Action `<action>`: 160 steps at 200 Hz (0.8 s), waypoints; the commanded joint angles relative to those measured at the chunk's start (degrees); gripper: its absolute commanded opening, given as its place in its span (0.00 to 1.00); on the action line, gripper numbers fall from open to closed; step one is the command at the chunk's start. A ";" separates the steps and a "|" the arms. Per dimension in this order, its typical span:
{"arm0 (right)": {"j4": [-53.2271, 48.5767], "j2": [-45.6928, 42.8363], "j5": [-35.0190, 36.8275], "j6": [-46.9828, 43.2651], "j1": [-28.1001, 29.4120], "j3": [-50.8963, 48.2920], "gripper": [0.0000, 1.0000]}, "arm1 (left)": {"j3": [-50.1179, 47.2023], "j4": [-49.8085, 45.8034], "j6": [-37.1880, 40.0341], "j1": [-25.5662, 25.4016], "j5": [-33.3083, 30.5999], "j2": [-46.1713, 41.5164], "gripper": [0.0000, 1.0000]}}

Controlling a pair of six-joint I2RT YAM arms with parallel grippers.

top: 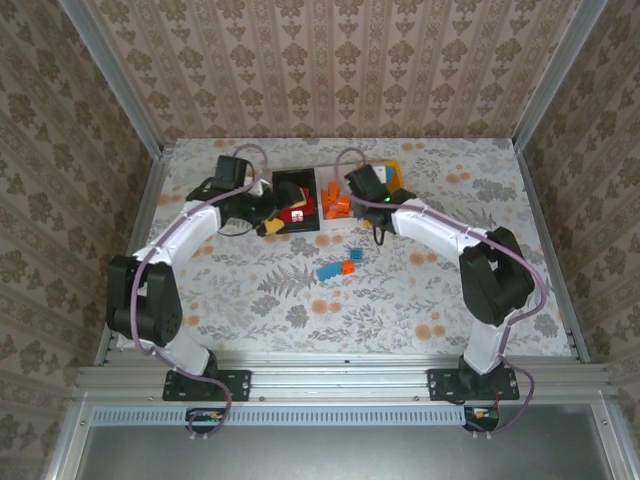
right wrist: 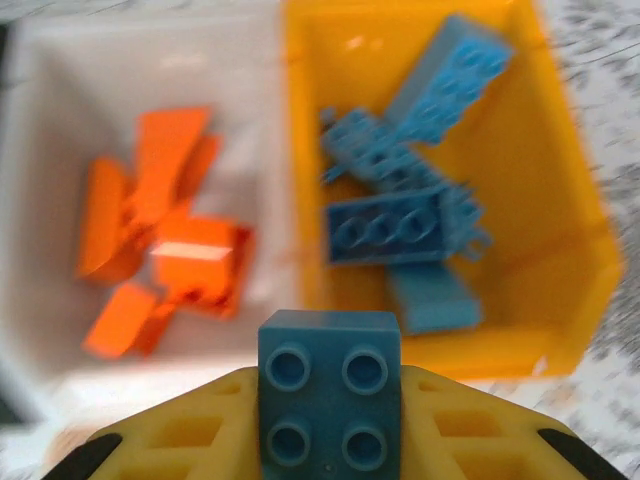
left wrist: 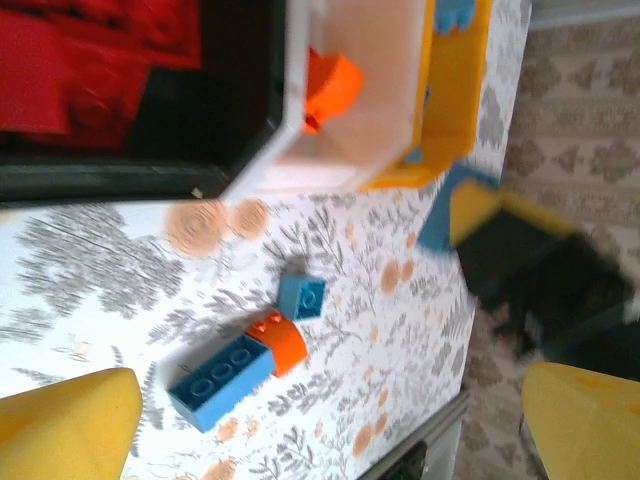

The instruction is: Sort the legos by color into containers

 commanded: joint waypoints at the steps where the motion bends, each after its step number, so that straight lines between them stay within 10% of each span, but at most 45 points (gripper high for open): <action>1: -1.21 5.87 -2.37 -4.53 -3.28 5.46 0.32 | 1.00 -0.35 2.09 -2.69 1.45 1.82 0.99; 33: -2.35 11.31 -3.32 -6.10 -6.48 11.34 0.35 | 1.34 -0.80 2.50 -3.97 1.46 2.17 0.99; 79: -2.45 8.06 -2.29 -8.03 -6.21 12.09 0.64 | 1.55 -1.16 2.70 -3.97 1.45 1.77 0.99; 160: -0.89 -10.24 -3.47 12.90 14.49 -11.64 0.73 | 0.95 -2.24 1.38 1.60 -1.61 -1.74 0.99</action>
